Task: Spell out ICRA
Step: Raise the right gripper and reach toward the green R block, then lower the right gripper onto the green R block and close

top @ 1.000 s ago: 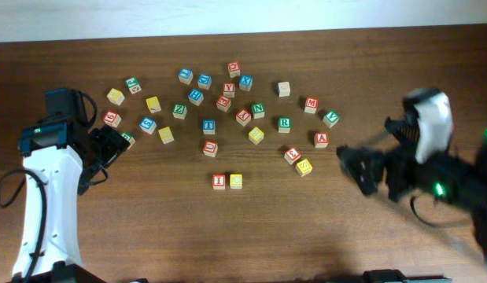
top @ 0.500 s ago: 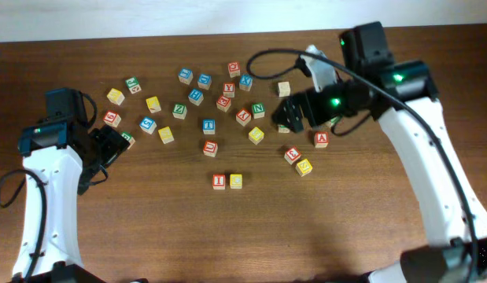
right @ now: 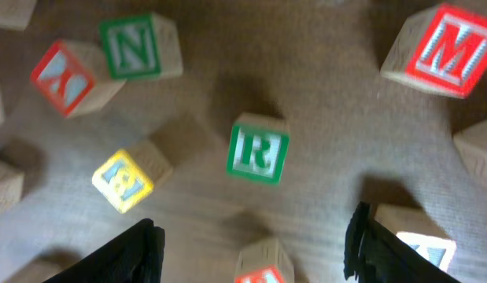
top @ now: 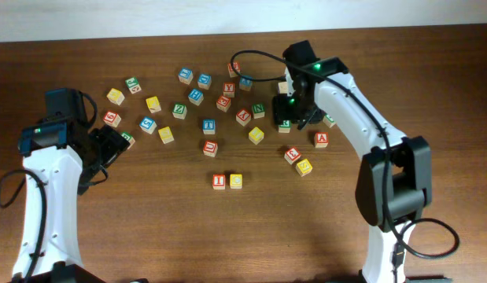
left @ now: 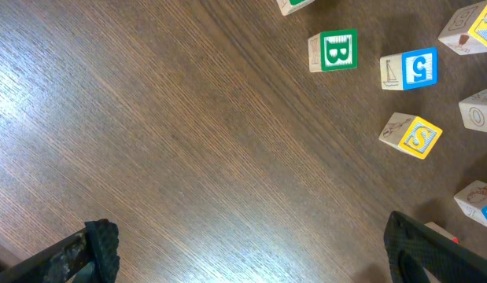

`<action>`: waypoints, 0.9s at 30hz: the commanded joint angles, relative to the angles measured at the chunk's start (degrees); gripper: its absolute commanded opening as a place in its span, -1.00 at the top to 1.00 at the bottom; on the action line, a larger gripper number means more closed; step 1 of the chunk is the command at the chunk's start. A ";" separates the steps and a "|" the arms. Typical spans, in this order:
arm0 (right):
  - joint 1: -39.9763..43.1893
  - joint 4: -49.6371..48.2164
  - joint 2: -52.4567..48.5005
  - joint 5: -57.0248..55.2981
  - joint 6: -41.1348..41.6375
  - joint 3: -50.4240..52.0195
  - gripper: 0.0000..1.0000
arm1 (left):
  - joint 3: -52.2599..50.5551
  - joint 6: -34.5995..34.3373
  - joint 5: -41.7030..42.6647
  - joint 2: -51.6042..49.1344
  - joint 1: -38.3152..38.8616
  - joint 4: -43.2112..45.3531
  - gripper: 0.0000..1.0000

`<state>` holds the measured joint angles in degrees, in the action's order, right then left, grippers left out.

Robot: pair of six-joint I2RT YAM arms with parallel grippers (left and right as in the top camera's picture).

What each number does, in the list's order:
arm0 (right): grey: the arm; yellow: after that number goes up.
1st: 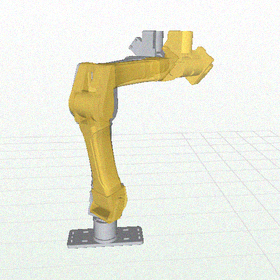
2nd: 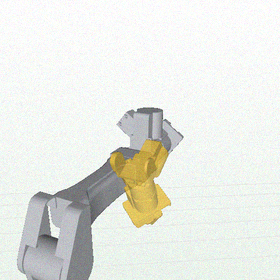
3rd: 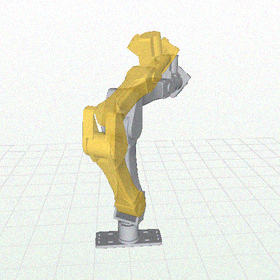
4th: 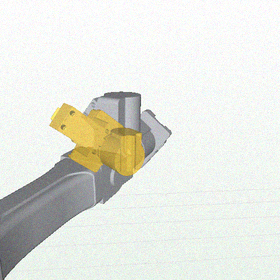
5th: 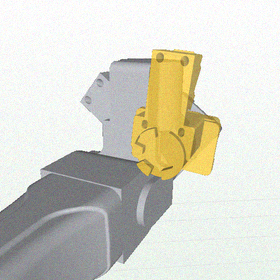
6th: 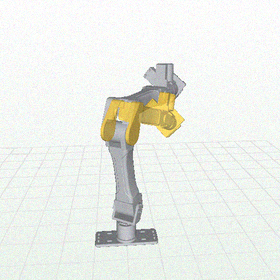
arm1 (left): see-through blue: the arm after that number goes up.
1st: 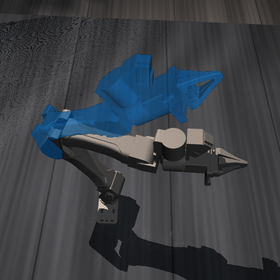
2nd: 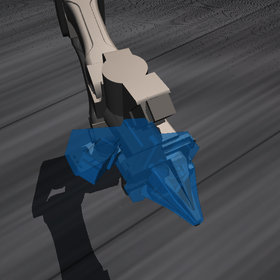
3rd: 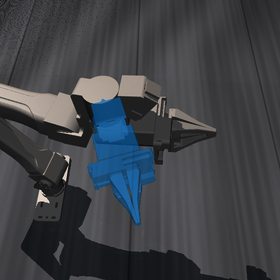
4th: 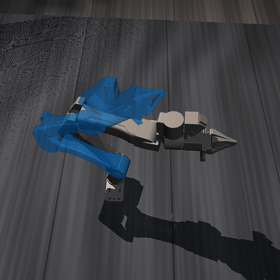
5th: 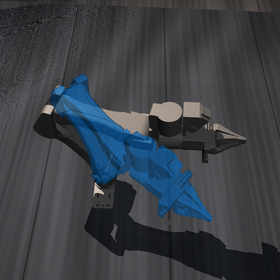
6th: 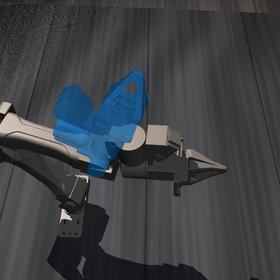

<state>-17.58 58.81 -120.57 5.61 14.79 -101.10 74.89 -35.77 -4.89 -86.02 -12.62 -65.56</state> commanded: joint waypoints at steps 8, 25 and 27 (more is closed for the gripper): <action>-1.70 -4.44 -7.06 -4.85 3.32 -0.70 -0.18 | 0.15 0.46 -0.02 0.63 -0.20 -0.07 -0.99; -3.34 -6.95 -8.44 -9.40 4.17 -0.70 0.20 | 0.15 0.46 -0.02 0.63 -0.20 -0.07 -0.99; -3.34 -6.99 -8.44 -9.33 4.22 -0.70 0.20 | 0.15 0.46 -0.02 0.63 -0.20 -0.07 -0.99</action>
<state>-20.73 52.05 -128.55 -2.59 18.24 -101.10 74.89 -35.77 -4.89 -86.02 -12.62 -65.56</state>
